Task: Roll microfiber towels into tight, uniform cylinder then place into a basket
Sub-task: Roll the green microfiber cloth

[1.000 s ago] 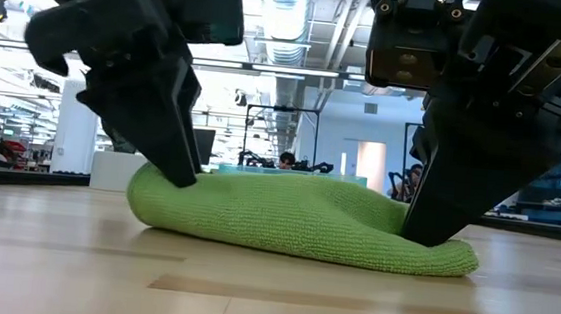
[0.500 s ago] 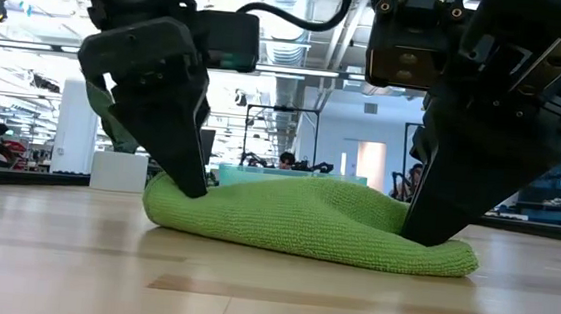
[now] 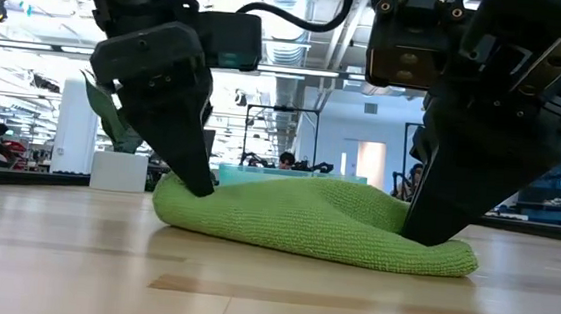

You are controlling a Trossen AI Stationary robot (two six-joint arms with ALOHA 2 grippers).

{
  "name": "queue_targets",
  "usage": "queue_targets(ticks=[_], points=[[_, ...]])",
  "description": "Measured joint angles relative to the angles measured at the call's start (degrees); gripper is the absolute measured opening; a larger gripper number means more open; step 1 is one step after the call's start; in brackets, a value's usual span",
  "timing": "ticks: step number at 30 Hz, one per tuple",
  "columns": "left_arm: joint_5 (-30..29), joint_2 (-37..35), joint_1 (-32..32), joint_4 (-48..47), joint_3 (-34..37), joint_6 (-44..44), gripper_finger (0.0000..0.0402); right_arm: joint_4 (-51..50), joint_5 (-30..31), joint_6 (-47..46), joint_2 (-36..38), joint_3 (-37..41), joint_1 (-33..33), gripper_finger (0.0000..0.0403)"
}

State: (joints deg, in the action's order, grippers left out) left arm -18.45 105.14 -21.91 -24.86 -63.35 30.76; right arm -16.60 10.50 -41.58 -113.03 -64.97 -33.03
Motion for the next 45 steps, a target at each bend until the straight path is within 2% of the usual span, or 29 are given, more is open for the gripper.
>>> queue_targets(ticks=[5,13,16,23,26,31,37,40,42,45], points=[[0.8,0.0,1.1,0.3,0.0,-1.5,0.0255,0.2,0.0,0.0,0.0,0.0,-0.6,0.0011],[12.4,0.0,4.5,4.0,1.1,-10.9,0.0255,0.2,-0.1,0.2,0.0,0.0,-0.7,0.0011],[13.5,0.0,5.3,6.8,2.5,-13.4,0.0255,0.3,-0.1,1.4,0.0,0.0,-0.8,0.0011],[17.9,0.0,6.8,13.1,6.4,-11.3,0.0255,0.3,-0.3,3.6,-0.1,-0.8,-1.7,0.0011],[17.9,-0.2,6.5,16.0,8.0,-10.5,0.0249,0.3,-0.4,4.1,-0.2,-1.2,-2.0,0.0011],[17.2,-0.1,5.4,16.8,8.2,-10.0,0.0196,0.2,-0.7,4.1,-0.2,-1.2,-1.8,0.0012],[17.7,0.0,4.8,18.7,8.3,-9.8,0.0085,0.3,-0.6,4.1,-0.2,-1.2,-1.8,0.0012],[17.7,0.0,4.8,18.9,8.3,-7.1,0.0032,0.3,-0.6,4.1,-0.2,-1.2,-1.8,0.0013],[17.7,0.0,4.8,18.8,8.3,-4.6,0.0015,0.3,-0.6,4.1,-0.2,-1.2,-1.8,0.0013],[18.1,0.0,4.6,18.3,8.3,-1.7,0.0022,0.3,-0.6,4.1,-0.2,-1.2,-1.7,0.0024]])
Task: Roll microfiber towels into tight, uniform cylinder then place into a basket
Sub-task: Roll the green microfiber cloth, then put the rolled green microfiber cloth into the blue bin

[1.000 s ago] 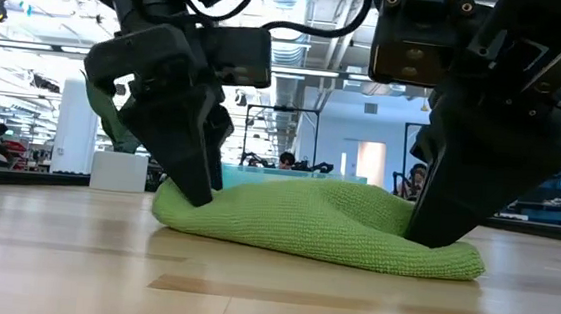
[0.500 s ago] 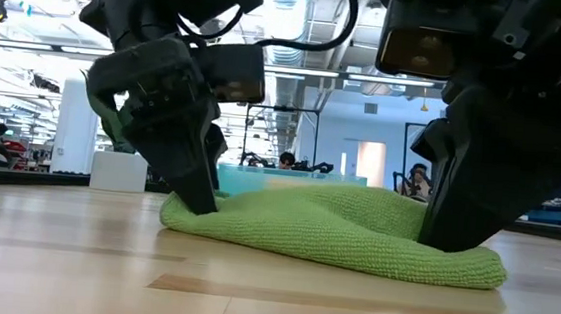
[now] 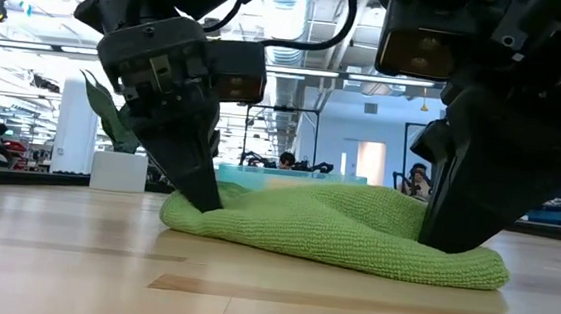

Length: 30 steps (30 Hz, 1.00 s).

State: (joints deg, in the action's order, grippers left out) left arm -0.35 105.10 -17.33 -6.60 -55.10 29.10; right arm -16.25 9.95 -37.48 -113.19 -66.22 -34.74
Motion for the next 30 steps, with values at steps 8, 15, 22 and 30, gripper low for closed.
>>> queue_targets(ticks=[8,15,22,30], points=[[-0.2,-0.1,-1.9,-2.9,-0.1,10.3,0.0032,0.3,-0.6,0.0,0.0,-0.1,0.0,0.0108],[-0.4,-0.1,-4.1,-3.0,-0.1,12.4,0.0025,-5.4,-1.7,-1.7,1.1,-0.2,2.0,0.0163],[-3.1,0.0,-5.4,-2.6,-0.1,19.0,0.0032,-10.8,-3.3,0.8,3.6,0.1,3.0,0.0158],[-6.0,0.0,-6.4,-2.4,0.0,21.3,0.0031,-23.2,-2.0,3.9,11.2,0.2,1.5,0.0145]])
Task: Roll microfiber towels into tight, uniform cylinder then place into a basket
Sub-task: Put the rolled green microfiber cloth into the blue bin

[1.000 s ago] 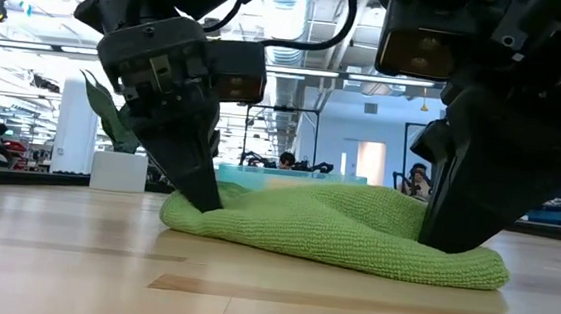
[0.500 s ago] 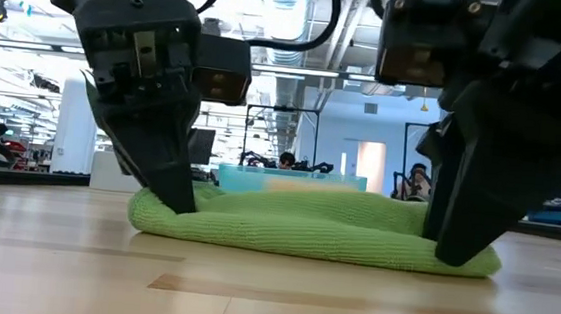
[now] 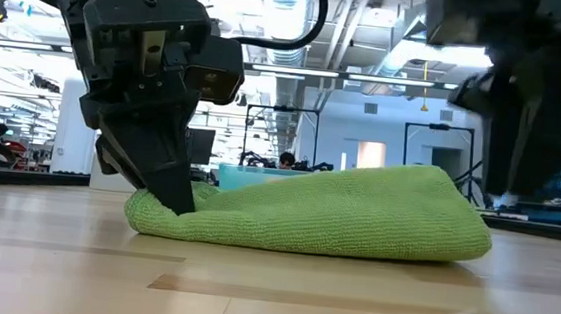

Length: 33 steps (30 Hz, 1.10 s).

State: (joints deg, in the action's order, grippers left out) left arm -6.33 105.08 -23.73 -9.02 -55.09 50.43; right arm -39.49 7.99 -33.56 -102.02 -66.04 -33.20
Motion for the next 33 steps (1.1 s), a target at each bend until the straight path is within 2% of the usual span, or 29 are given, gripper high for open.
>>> queue_targets(ticks=[4,8,11,13,17,21,28,33], points=[[-0.5,0.0,-0.5,0.3,0.0,0.2,0.0035,0.0,6.3,-0.7,4.0,0.4,-4.4,0.0142],[-1.5,0.1,-0.9,0.5,0.0,0.0,0.0034,7.1,20.2,-6.3,5.7,2.6,-10.5,0.0139],[-1.7,0.1,-1.0,0.6,0.0,0.0,0.0034,13.7,30.3,-6.7,4.5,3.5,-13.7,0.0139],[-1.7,0.1,-1.0,0.6,0.0,0.0,0.0035,16.8,33.2,-4.1,3.0,3.6,-14.0,0.0140],[-1.7,0.1,-1.0,0.6,0.0,0.2,0.0035,21.1,33.2,0.8,2.3,3.5,-10.3,0.0149],[-1.7,0.1,-1.0,0.7,0.0,0.3,0.0035,20.6,29.2,1.8,2.3,3.3,-4.7,0.0175],[-1.7,0.1,-1.0,0.7,0.0,0.3,0.0035,20.7,12.5,5.5,2.3,2.9,2.8,0.0240],[-1.7,0.1,-1.0,0.7,0.0,0.2,0.0036,21.2,4.5,5.6,2.3,3.2,6.5,0.0249]])
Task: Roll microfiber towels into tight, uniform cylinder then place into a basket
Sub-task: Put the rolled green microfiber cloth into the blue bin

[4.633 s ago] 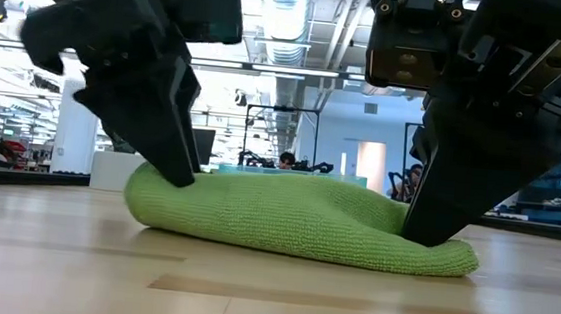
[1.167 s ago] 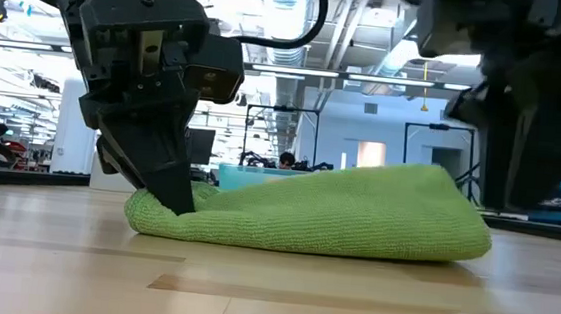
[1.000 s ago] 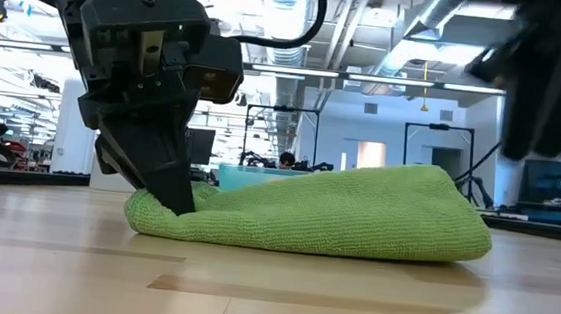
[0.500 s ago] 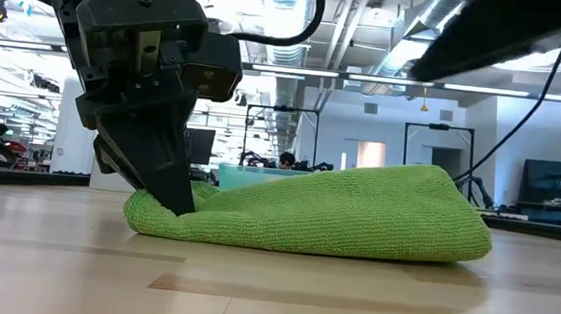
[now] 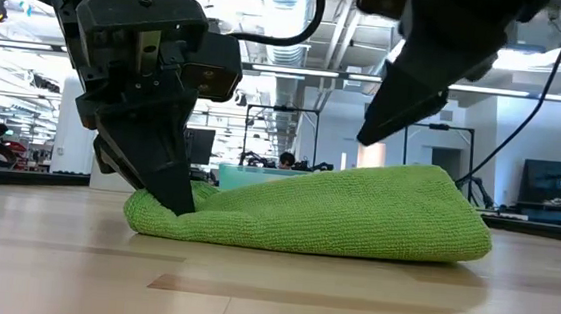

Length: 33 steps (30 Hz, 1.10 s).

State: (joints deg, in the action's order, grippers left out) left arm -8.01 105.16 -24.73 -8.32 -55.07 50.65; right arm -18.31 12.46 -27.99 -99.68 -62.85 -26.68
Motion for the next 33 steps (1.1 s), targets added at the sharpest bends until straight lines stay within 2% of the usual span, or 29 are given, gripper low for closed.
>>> queue_targets(ticks=[3,7,12,23,33], points=[[0.0,0.0,0.0,0.0,0.0,0.0,0.0036,1.3,-2.9,-0.8,0.0,1.7,1.3,0.0248],[0.0,0.0,-0.1,0.0,0.0,-0.3,0.0036,1.7,-3.8,-2.3,0.0,3.3,1.6,0.0246],[0.0,0.0,-0.1,0.0,0.0,-0.4,0.0036,6.9,-7.9,-3.5,0.0,5.9,1.6,0.0245],[0.0,0.0,-0.1,0.0,0.0,-0.4,0.0036,6.9,-8.0,-6.9,-0.3,6.6,1.6,0.0245],[0.8,0.0,-0.1,-0.3,-0.1,-0.4,0.0036,8.2,-8.3,-10.2,-7.9,5.8,1.6,0.0245]])
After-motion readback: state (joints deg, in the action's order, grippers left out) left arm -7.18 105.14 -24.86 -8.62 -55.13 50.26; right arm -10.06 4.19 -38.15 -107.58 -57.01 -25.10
